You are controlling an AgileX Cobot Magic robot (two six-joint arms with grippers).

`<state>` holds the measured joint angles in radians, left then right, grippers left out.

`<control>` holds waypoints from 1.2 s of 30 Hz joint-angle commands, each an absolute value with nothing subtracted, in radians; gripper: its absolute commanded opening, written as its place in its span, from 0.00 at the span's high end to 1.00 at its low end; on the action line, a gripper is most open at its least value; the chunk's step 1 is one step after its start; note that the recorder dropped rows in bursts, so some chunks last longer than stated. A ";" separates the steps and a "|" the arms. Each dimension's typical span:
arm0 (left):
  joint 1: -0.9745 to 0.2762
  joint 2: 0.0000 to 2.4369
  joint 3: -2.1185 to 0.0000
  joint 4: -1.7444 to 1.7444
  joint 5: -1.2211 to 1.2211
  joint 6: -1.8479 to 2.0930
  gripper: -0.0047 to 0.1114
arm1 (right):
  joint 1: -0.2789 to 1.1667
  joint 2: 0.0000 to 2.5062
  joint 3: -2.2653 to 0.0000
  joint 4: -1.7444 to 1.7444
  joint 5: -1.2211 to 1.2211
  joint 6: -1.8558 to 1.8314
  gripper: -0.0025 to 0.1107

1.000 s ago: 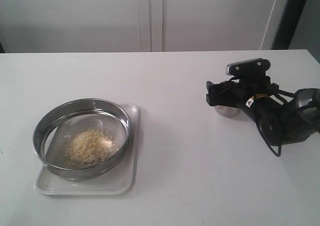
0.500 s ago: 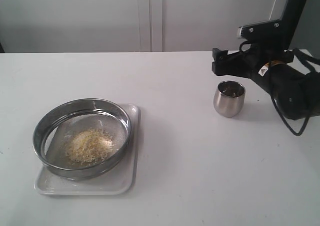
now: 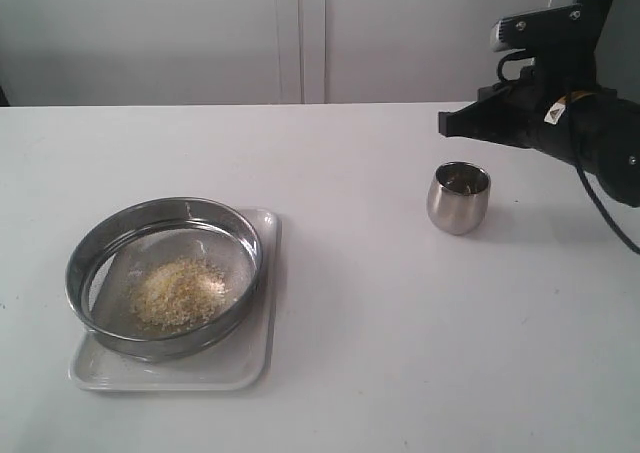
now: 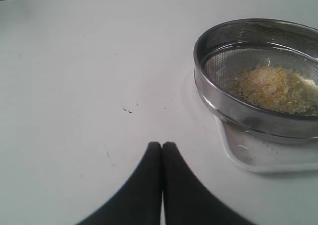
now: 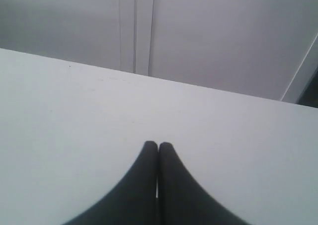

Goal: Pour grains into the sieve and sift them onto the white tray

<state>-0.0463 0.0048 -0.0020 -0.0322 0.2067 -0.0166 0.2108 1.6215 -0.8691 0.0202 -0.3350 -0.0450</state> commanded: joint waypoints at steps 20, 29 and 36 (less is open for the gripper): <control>-0.043 0.000 0.000 -0.033 0.204 -0.019 0.96 | 0.209 1.340 -0.868 0.030 0.124 0.000 0.98; -0.043 0.000 0.000 -0.033 0.204 -0.019 0.96 | 0.209 1.222 -0.868 0.030 0.310 0.079 0.98; -0.043 0.000 0.000 -0.033 0.204 -0.019 0.96 | 0.209 1.133 -0.868 0.028 0.404 0.081 0.98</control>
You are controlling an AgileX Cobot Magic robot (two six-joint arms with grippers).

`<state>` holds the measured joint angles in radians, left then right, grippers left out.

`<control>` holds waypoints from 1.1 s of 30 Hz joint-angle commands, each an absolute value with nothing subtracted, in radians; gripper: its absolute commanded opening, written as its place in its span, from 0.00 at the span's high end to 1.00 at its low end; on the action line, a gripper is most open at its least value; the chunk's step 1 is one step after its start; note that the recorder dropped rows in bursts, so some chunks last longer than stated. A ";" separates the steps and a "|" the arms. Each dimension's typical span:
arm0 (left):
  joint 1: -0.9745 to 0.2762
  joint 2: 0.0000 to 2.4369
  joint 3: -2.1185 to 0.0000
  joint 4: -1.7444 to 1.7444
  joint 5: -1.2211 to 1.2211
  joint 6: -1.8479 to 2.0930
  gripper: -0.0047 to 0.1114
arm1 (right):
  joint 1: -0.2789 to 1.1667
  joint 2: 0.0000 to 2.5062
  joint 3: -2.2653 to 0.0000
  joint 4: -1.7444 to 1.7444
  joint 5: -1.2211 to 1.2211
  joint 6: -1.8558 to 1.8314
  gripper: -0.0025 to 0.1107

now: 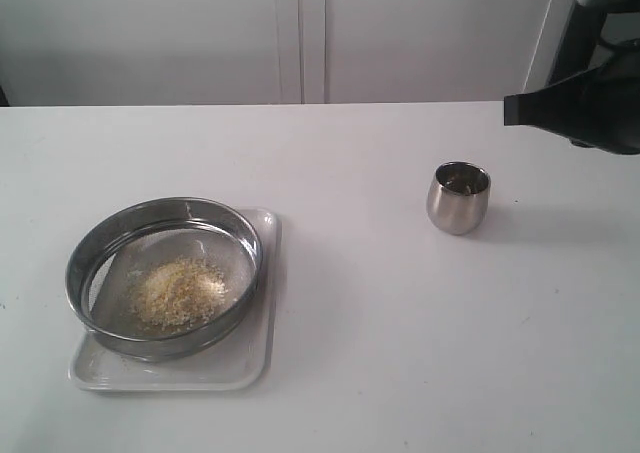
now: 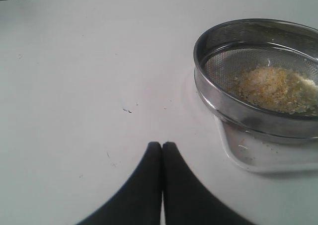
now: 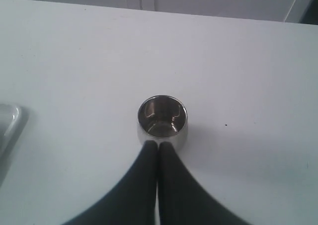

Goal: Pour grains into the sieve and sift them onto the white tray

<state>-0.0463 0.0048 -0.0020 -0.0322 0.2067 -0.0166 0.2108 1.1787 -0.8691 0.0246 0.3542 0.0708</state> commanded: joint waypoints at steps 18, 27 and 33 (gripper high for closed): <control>-0.043 0.000 0.000 -0.033 0.204 -0.019 0.96 | 0.209 0.968 -0.739 0.026 0.471 0.102 0.98; -0.043 0.000 0.000 -0.033 0.204 -0.019 0.96 | 0.209 0.824 -0.659 0.024 0.488 0.102 0.98; -0.043 0.000 0.000 -0.033 0.204 -0.019 0.96 | 0.209 0.789 -0.659 0.026 0.495 0.102 0.98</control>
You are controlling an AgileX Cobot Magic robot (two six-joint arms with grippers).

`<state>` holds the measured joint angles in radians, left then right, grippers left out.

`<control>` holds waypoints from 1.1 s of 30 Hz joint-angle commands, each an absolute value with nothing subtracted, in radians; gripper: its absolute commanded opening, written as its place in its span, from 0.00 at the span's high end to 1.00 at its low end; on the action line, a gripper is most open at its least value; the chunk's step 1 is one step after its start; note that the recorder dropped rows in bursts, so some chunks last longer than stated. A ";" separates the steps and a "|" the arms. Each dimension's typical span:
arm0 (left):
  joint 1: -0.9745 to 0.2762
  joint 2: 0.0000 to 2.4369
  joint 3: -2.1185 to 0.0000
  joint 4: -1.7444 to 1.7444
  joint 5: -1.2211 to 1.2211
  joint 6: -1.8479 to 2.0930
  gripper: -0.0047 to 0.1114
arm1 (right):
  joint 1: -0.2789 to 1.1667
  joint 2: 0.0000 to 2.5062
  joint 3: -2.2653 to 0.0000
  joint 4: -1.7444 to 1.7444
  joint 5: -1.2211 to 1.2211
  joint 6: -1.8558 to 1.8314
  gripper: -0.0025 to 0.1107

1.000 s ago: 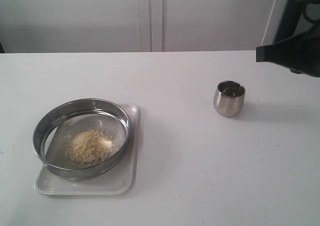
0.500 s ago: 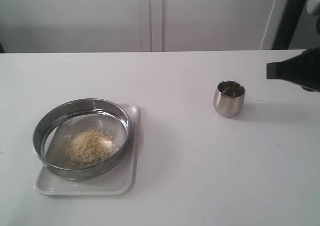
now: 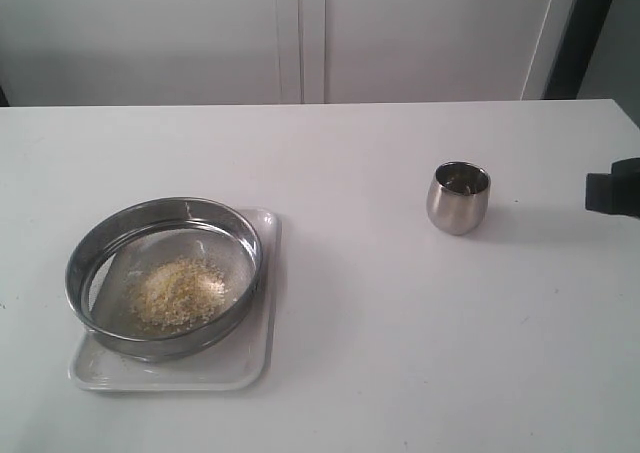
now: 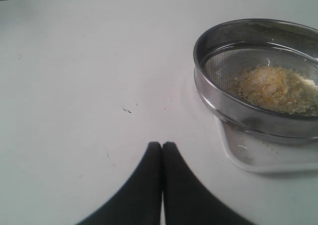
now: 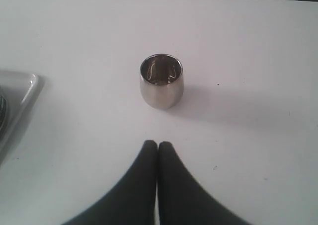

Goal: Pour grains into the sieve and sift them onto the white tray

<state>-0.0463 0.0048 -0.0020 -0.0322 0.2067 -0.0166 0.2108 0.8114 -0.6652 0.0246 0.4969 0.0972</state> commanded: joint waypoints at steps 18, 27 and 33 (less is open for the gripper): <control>-0.043 0.000 0.000 -0.033 0.204 -0.019 0.96 | 0.209 0.789 -0.659 0.026 0.493 0.102 0.98; -0.043 0.000 0.000 -0.033 0.204 -0.019 0.96 | 0.191 0.745 -0.657 0.026 0.493 0.102 0.98; -0.043 0.000 0.000 -0.033 0.204 -0.019 0.96 | 0.125 0.663 -0.655 0.024 0.493 0.102 0.98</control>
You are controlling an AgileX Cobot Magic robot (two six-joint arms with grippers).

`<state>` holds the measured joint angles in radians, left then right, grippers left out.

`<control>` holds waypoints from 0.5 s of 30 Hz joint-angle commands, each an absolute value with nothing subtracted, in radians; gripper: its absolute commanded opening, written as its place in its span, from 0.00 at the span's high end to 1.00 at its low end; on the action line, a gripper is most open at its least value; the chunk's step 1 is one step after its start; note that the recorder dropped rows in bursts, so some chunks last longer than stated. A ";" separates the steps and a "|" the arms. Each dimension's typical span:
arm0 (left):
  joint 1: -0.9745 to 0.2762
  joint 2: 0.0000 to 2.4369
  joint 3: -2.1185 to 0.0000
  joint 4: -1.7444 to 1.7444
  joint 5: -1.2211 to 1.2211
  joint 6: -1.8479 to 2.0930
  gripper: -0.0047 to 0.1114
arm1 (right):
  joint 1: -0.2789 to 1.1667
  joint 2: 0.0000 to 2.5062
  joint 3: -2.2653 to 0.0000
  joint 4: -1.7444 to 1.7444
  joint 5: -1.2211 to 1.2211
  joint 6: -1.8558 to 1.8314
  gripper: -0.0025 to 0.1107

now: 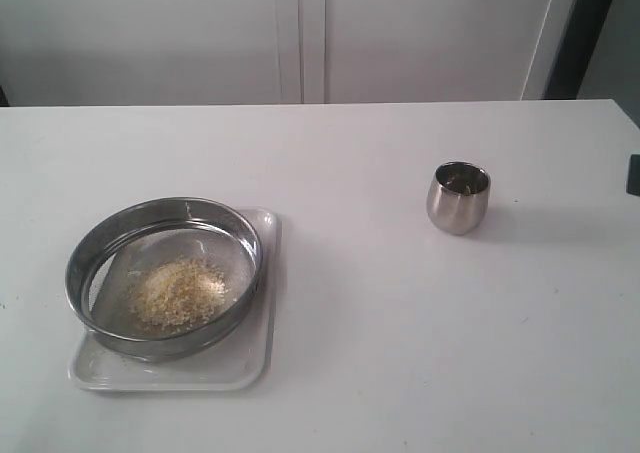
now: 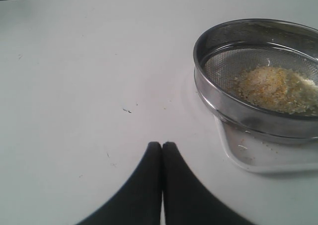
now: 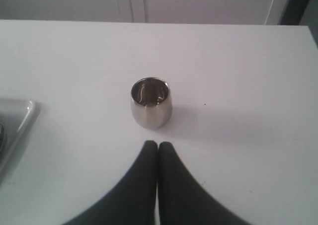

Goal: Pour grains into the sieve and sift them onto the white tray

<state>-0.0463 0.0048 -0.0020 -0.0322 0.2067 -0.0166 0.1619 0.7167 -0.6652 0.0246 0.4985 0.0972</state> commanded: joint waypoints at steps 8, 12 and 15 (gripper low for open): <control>-0.043 0.000 0.000 -0.033 0.204 -0.019 0.96 | 0.068 0.491 -0.564 0.017 0.484 0.082 0.98; -0.043 0.000 0.000 -0.033 0.204 -0.019 0.96 | 0.068 0.432 -0.533 0.000 0.532 0.082 0.98; -0.043 0.000 0.000 -0.033 0.204 -0.019 0.96 | 0.068 0.417 -0.533 0.000 0.560 0.082 0.98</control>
<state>-0.0463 0.0048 -0.0020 -0.0322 0.2067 -0.0166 0.0756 0.4345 -0.5389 0.0133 0.5384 0.0860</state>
